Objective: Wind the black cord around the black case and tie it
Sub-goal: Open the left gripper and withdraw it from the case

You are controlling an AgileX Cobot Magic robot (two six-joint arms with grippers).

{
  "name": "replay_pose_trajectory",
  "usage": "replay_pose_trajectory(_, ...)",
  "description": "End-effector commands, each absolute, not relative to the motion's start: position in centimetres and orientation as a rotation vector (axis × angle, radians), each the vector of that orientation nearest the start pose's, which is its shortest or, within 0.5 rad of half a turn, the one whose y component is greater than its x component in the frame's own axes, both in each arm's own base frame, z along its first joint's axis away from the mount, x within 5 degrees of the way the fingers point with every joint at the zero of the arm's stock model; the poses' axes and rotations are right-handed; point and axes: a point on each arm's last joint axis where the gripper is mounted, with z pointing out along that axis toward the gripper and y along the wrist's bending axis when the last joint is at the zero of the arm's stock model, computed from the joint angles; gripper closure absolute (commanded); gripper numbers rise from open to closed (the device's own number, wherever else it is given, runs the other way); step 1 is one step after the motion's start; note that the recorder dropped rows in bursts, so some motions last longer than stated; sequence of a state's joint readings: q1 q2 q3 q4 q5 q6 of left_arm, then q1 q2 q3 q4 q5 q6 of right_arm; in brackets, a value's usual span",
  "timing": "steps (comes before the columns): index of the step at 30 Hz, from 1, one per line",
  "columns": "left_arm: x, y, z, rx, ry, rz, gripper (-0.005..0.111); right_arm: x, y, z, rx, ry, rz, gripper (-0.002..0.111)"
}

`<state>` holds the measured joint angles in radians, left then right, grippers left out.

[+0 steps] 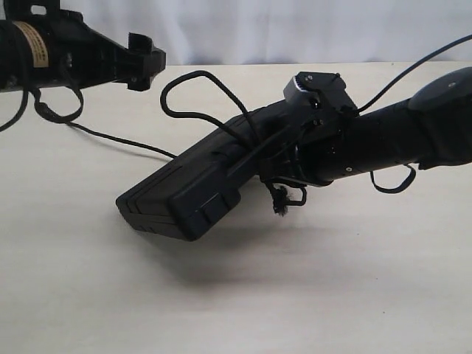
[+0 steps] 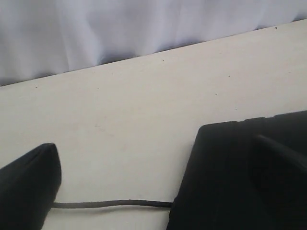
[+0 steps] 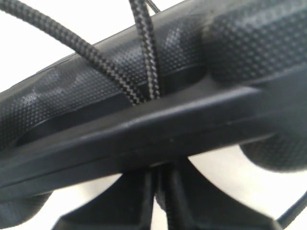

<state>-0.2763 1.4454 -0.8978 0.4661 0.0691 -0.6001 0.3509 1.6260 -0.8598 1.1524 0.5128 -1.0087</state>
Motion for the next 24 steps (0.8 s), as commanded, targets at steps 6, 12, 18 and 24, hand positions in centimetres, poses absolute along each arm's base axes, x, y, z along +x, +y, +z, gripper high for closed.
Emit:
replay_pose_trajectory(6,31.7,-9.5,30.0,0.282,1.874,-0.26,0.008,28.0,14.5,20.0,-0.549,2.426,0.738,0.104)
replay_pose_trajectory(12,30.5,-12.5,31.4,0.546,1.68,-0.517,0.008,28.0,14.5,20.0,-0.549,2.426,0.738,0.104)
replay_pose_trajectory(18,31.0,-12.1,31.8,0.787,1.847,-0.842,0.008,28.0,14.5,20.0,-0.547,2.425,0.734,0.104)
replay_pose_trajectory(24,34.7,-7.4,30.3,0.302,2.065,-1.065,0.008,27.8,14.6,20.0,-0.555,2.432,0.755,0.104)
